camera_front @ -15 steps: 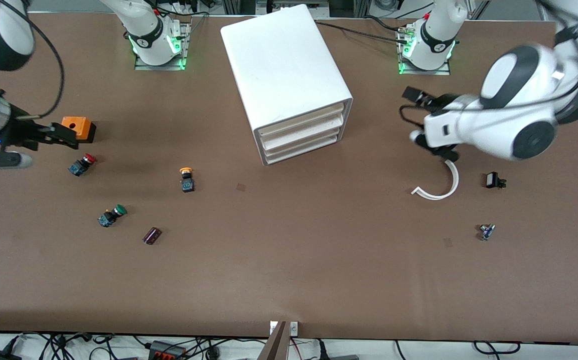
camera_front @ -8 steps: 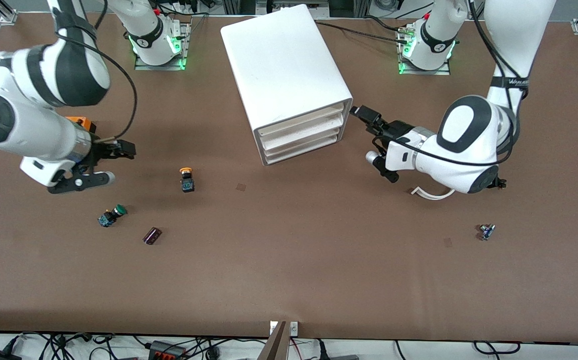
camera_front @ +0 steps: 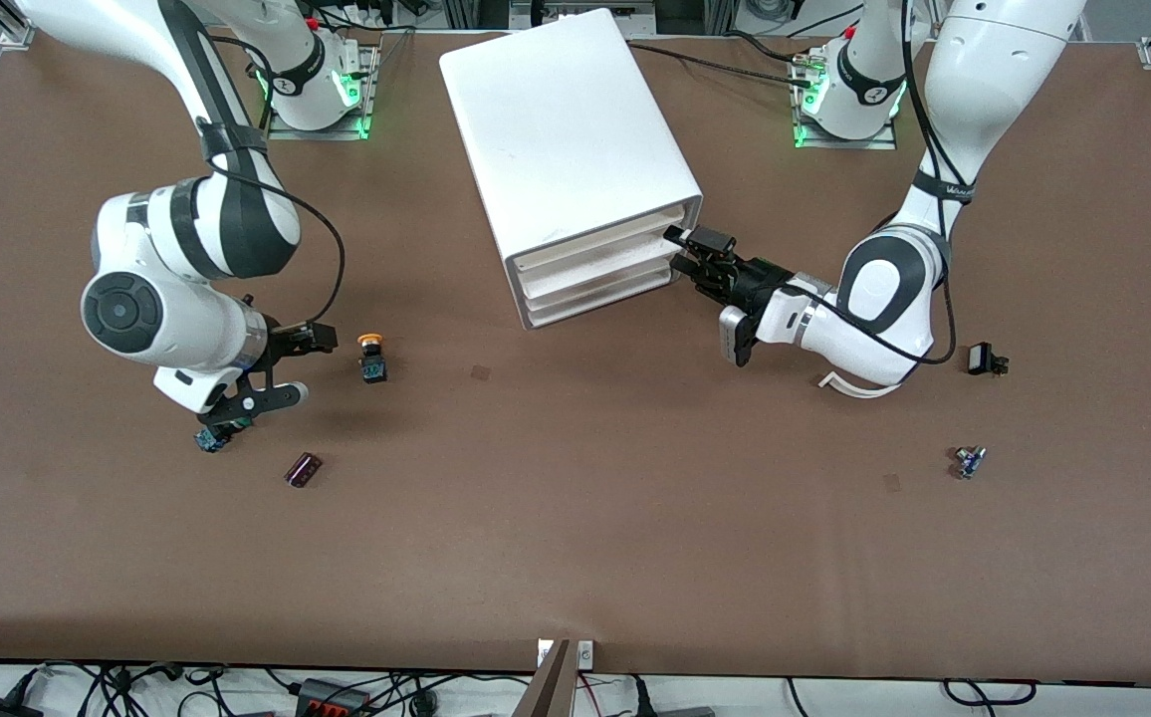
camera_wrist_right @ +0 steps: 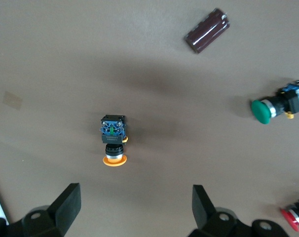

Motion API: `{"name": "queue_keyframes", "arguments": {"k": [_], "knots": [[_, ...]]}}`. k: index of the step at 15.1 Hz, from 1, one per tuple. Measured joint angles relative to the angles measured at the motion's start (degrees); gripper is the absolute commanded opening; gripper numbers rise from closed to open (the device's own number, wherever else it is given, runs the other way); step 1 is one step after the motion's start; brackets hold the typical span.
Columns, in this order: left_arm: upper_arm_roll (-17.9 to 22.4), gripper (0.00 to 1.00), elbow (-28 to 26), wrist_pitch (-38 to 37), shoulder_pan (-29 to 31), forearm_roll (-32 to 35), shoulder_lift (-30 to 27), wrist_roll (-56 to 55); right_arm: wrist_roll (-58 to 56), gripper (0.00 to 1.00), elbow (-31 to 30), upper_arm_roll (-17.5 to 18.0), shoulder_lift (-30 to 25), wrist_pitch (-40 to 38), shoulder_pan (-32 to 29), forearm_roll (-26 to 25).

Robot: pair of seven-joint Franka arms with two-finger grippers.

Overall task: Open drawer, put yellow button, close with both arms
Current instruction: 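Grasp the drawer front with the left gripper while the right gripper grasps the button, then pull the drawer open with the left gripper while the right gripper holds the button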

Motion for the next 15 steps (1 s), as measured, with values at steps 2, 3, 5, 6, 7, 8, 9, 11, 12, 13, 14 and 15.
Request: {"name": "queue_keyframes", "arguments": {"k": [2,3,5,6,7,8,9,11,12,13,14,15], "knots": [[-0.01,0.62,-0.02,0.06,-0.19,-0.18,-0.16,0.08,0.04,1.00,-0.51,0.00,1.19,1.25,0.09,0.09],[-0.01,0.61,-0.11,0.06,-0.38,-0.63,-0.17,0.08,0.04,1.00,-0.63,0.01,2.01,2.34,0.30,0.12],[-0.04,0.60,-0.92,0.10,-1.14,-2.42,-0.16,0.08,0.07,1.00,-0.77,0.03,3.91,4.39,1.49,0.20],[-0.06,0.60,-1.37,0.27,-1.81,-2.98,-0.17,0.08,0.22,1.00,-0.79,0.03,4.94,5.26,2.24,0.21],[-0.08,0.59,-1.79,0.42,-2.56,-3.20,-0.17,0.08,0.32,1.00,-0.82,0.03,5.86,5.98,2.85,0.21],[-0.09,0.56,-2.20,0.75,-3.38,-3.27,-0.16,0.08,0.36,1.00,-0.84,0.03,6.70,6.68,3.31,0.21],[-0.10,0.47,-2.53,1.31,-4.07,-3.29,-0.16,0.08,0.37,1.00,-0.86,0.03,7.53,7.34,3.64,0.22],[-0.10,0.18,-3.04,1.89,-4.92,-3.29,-0.16,0.10,0.42,1.00,-0.87,0.03,8.95,8.38,4.14,0.23],[-0.10,0.12,-3.21,1.94,-5.07,-3.29,-0.17,0.13,0.73,1.00,-0.87,0.03,9.53,8.88,4.30,0.27],[-0.10,0.09,-3.28,1.94,-5.12,-3.29,-0.17,0.16,1.39,1.00,-0.87,0.03,10.05,9.21,4.40,0.27],[-0.09,0.08,-3.29,1.95,-5.11,-3.29,-0.17,0.19,1.87,1.00,-0.87,0.03,10.49,9.39,4.47,0.28],[-0.07,0.08,-3.28,1.94,-5.08,-3.36,-0.18,0.23,2.13,1.00,-0.87,0.03,10.87,9.44,4.55,0.29]]}}
